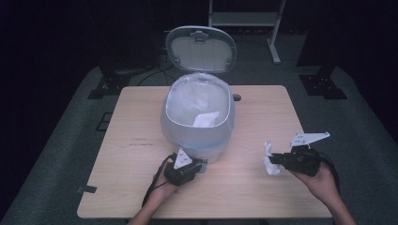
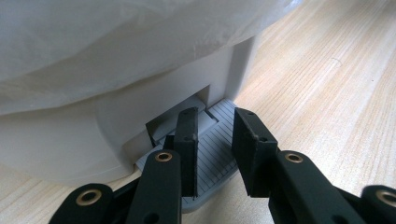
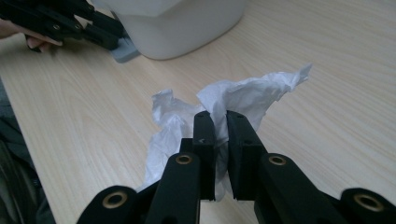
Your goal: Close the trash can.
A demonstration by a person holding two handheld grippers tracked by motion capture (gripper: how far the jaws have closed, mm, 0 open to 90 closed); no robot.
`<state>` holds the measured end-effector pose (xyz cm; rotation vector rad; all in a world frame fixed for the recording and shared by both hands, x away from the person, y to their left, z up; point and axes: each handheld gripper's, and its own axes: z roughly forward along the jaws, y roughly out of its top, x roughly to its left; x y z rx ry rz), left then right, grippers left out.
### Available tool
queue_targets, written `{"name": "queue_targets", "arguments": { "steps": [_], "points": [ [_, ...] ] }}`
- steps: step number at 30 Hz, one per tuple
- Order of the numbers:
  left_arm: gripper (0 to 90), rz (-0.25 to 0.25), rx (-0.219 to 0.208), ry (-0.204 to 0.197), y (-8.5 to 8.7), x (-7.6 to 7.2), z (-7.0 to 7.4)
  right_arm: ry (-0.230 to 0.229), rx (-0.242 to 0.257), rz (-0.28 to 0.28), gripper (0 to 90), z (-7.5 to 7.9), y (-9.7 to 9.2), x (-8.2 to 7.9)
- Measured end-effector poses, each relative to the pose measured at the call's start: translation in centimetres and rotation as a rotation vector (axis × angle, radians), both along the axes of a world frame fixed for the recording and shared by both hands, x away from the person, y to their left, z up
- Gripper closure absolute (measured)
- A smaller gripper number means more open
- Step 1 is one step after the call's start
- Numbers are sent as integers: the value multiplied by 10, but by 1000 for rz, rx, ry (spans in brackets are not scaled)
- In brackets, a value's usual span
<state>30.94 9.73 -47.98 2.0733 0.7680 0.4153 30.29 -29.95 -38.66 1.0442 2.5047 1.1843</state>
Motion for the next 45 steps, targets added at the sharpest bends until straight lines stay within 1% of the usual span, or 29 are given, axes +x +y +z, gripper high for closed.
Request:
{"name": "queue_targets", "arguments": {
  "steps": [9, 11, 14, 16, 18, 25, 32, 37, 45],
  "points": [
    [713, 1, -5, -2, 0, 0, 0, -18, 8, 14, 821, 19, 5, -1],
    [714, 1, -5, -2, 0, 0, 0, -19, 20, 19, 821, 23, 6, -2],
    [714, 0, -2, -2, 0, 0, 0, -27, 24, 25, 821, 28, 7, -3],
    [714, 3, -10, -1, 0, 0, 0, -31, 27, 28, 821, 32, 8, -3],
    [713, 0, -2, -2, 0, 0, 0, -37, 31, 29, 821, 36, 8, -4],
    [713, -1, 0, 0, 0, 0, 0, -49, 42, 32, 828, 50, 9, -3],
    [713, 0, 0, -2, 0, 0, 0, -54, 54, 39, 833, 59, 13, -1],
    [713, 0, 1, -3, 0, 0, 0, -57, 72, 42, 839, 64, 13, 1],
    [713, 2, -7, -2, 0, 0, 0, -66, 91, 51, 843, 76, 16, 2]
  ]
}}
